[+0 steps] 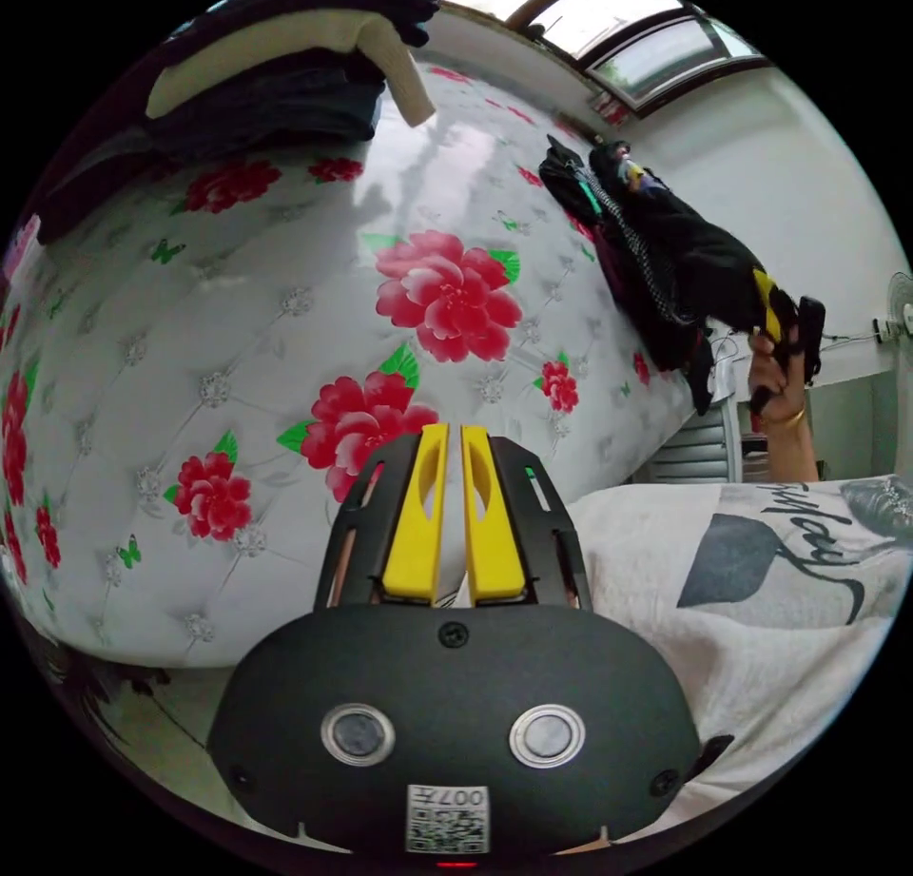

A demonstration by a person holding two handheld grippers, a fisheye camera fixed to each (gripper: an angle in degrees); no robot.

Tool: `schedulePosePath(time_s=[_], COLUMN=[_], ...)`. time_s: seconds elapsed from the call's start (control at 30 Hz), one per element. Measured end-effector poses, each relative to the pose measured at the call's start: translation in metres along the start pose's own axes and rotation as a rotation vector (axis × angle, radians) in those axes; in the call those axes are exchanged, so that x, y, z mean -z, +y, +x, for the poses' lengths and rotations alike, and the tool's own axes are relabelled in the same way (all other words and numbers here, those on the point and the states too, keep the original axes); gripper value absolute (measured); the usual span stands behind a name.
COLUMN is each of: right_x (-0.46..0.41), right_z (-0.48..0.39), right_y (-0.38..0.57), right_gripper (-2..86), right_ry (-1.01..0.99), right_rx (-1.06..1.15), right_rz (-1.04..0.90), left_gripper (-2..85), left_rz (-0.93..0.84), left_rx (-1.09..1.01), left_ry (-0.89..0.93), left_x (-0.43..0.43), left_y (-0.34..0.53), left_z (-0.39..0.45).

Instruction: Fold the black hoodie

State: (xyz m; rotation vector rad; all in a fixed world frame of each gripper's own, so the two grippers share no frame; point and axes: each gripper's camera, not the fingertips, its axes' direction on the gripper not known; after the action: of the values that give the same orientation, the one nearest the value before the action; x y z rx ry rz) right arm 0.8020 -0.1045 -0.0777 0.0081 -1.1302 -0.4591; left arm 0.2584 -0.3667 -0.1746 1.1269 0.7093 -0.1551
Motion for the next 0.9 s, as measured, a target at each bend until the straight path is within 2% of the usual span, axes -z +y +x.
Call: schedulePosePath(time_s=[0.07,0.13,0.23,0.4,0.47,0.53,0.67,0.83,0.9], right_x=[-0.064,-0.113,-0.142,-0.099,-0.060,-0.042,-0.049,-0.092,-0.098], right_z=[-0.033,-0.054,-0.052,0.005,0.047,0.075,0.112,0.131,0.110], right_y=[0.019,0.035,0.039,0.043,0.062,0.079,0.092,0.074,0.062], right_gripper=[4.3,4.9,6.2,8.7,9.7,10.6,11.2,5.5,3.2], right_ry=[-0.242,-0.345,-0.285,0.009,0.150,0.250,0.375,0.289,0.248], right_rx=[0.111,0.200,0.163,-0.033,-0.224,-0.344,-0.404,-0.392,-0.281], right_rz=[-0.221,-0.418,-0.491,-0.287,-0.116,-0.049,-0.099,-0.231,-0.206], left_gripper=[1.8,2.7,3.8,4.7,4.8,5.0,5.7,6.5,6.5], left_rz=[0.041,0.078,0.094,0.105,0.099,0.081,0.058,0.076,0.106], left_rx=[0.003,0.007,0.033,0.066,0.075,0.085,0.082,0.028,0.025], left_ry=[0.008,-0.001,-0.028,-0.079,-0.095,-0.092,-0.078,-0.074,-0.078], left_x=[0.016,0.034,0.052,0.070,0.073,0.071,0.071,0.086,0.098], left_y=[0.009,0.022,0.039,0.075,0.088,0.103,0.112,0.105,0.103], left_z=[0.000,-0.002,-0.007,-0.008,-0.006,-0.002,0.009,0.036,0.042])
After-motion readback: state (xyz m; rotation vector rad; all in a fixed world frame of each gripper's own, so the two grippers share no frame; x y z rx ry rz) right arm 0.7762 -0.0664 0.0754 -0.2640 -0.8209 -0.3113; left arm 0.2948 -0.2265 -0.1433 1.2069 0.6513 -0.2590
